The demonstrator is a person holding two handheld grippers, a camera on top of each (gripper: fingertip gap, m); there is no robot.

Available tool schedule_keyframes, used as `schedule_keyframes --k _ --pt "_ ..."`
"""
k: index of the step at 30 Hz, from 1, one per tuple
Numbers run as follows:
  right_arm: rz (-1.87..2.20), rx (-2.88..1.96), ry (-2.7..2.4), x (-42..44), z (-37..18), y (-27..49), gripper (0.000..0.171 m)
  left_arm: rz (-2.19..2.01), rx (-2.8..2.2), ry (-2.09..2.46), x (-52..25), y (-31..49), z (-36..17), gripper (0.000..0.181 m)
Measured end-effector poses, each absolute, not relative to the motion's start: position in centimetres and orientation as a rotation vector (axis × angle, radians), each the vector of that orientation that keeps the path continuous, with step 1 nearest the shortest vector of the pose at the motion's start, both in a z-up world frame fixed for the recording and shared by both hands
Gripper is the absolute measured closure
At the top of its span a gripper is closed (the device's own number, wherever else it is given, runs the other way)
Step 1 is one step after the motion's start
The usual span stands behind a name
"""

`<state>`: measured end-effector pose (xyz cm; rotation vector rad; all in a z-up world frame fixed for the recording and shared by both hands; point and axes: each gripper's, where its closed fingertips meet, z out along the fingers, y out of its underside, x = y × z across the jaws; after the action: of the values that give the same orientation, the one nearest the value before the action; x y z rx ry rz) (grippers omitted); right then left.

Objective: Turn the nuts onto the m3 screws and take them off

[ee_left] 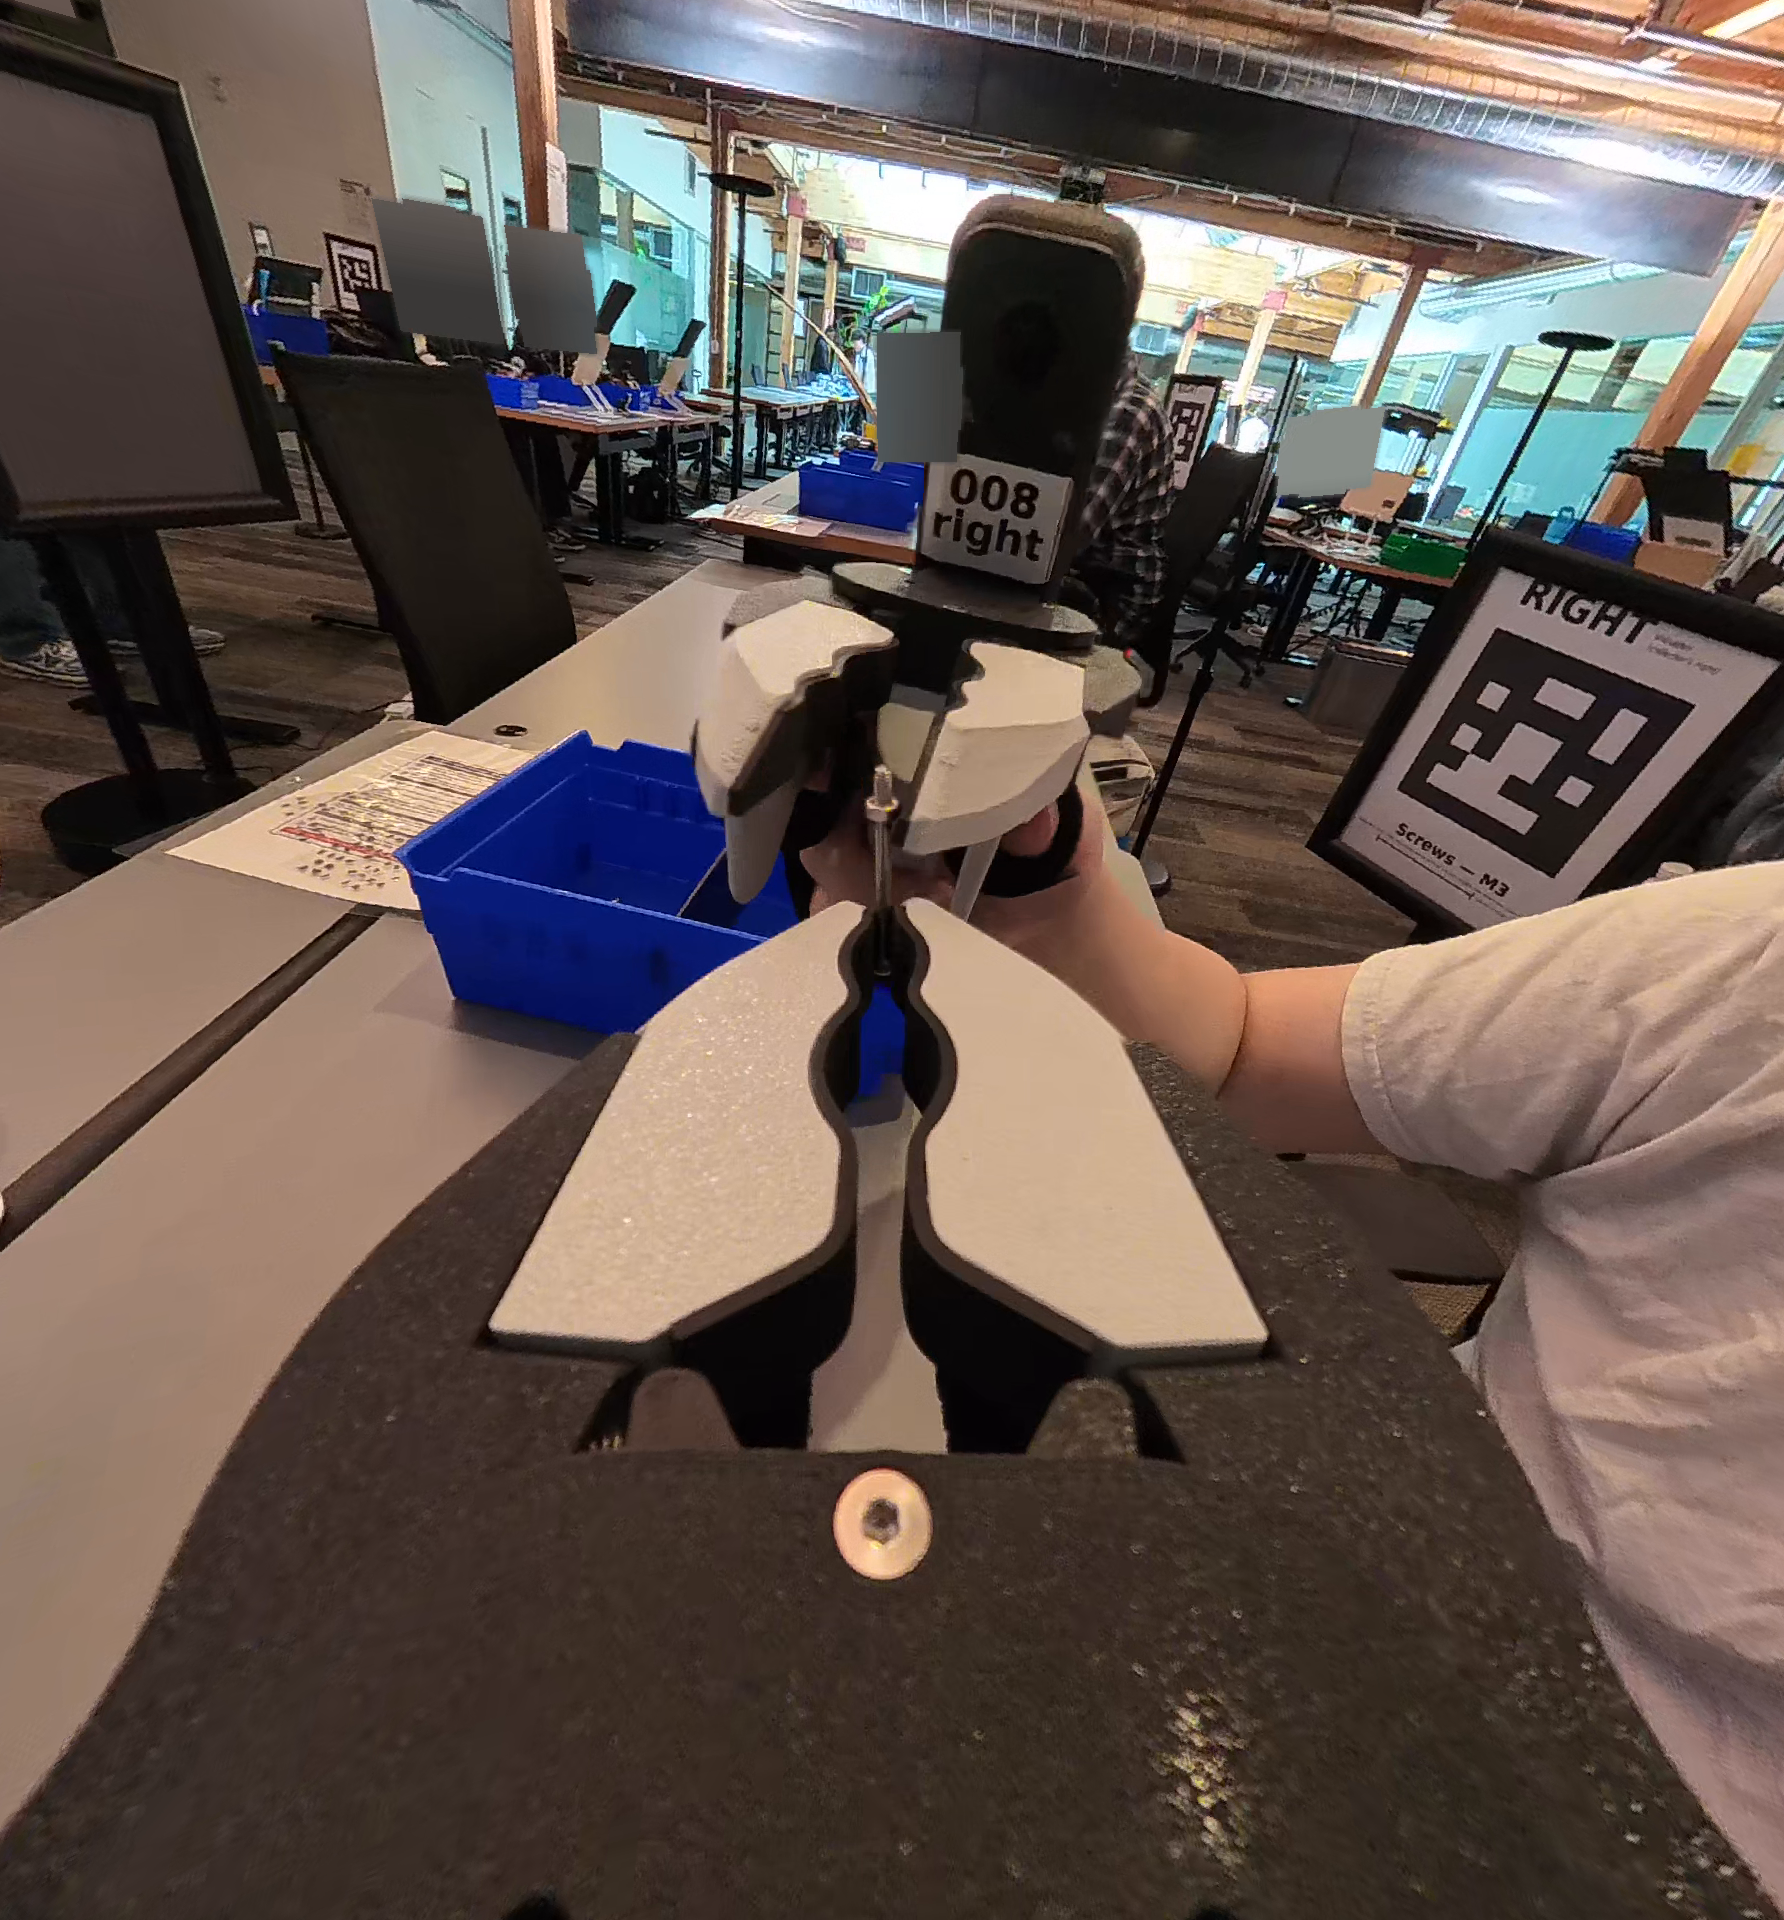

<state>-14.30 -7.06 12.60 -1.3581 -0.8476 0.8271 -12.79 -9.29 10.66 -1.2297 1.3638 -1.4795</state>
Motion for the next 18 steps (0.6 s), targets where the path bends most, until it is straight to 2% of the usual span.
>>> schedule_keyframes --k 3,14,18 --pt "0.868 -1.368 -0.811 -13.5 12.8 -6.8 0.151 -1.506 -1.227 1.349 -13.0 -9.2 10.9 0.180" --pt "0.870 -1.337 -0.847 -14.2 12.8 -7.3 0.147 -1.503 -1.228 1.357 -12.9 -9.4 10.9 0.180" --pt "0.920 -1.335 -0.799 -13.2 13.2 -6.9 0.150 -1.527 -1.224 1.339 -13.2 -9.3 11.3 0.180"
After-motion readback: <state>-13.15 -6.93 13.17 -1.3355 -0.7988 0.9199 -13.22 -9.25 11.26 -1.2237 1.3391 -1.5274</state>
